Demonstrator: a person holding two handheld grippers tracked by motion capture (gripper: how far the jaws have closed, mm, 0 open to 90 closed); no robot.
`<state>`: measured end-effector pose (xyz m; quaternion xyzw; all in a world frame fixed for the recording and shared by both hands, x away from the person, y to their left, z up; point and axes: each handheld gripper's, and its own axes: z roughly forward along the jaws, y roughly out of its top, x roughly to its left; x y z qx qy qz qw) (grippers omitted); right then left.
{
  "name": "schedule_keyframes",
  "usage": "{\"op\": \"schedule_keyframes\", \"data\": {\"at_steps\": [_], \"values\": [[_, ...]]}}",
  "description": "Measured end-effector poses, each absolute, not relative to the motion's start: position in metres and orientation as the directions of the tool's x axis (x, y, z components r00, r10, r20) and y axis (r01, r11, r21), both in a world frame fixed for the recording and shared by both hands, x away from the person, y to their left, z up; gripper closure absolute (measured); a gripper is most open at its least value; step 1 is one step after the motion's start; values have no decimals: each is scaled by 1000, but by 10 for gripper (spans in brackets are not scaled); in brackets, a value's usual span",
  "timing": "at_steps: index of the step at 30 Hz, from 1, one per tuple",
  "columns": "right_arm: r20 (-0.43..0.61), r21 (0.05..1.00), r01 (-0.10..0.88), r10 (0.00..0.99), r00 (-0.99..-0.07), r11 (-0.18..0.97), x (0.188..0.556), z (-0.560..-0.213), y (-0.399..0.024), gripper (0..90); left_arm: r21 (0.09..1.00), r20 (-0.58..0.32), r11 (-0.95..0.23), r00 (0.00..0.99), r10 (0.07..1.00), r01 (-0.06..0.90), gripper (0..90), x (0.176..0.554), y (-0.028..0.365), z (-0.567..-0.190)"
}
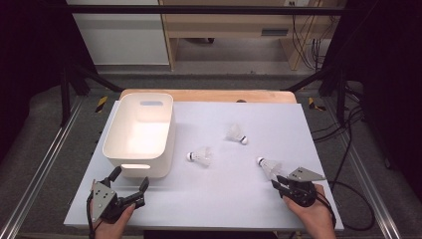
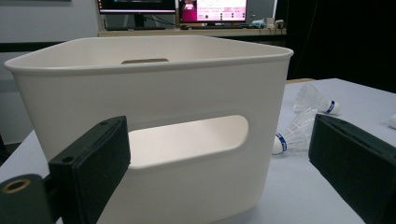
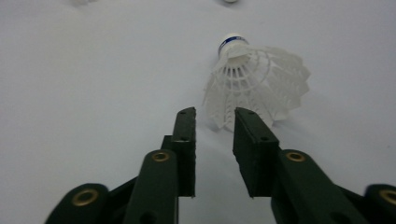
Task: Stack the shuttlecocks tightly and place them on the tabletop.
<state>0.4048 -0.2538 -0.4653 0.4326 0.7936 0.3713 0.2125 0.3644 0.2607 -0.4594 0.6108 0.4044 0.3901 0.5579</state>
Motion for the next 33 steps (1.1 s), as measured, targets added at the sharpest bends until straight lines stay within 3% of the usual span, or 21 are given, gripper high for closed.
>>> {"op": "schedule_keyframes", "data": {"at_steps": [6, 17, 21, 28, 33], "values": [[17, 782, 538, 851, -524, 316, 412, -467, -247, 558, 997, 27, -53, 368, 929, 59, 57, 364, 261, -459], [91, 782, 580, 878, -470, 230, 440, -473, -230, 542, 997, 24, -48, 367, 930, 57, 57, 364, 262, -459], [98, 777, 591, 885, -455, 218, 444, -475, -227, 605, 997, 25, -49, 368, 930, 57, 57, 364, 262, -459], [77, 765, 599, 890, -449, 236, 445, -476, -232, 874, 997, 27, -51, 369, 929, 56, 58, 364, 261, -459], [74, 774, 578, 870, -487, 257, 442, -471, -235, 900, 997, 28, -53, 370, 929, 57, 58, 364, 261, -459]]}}
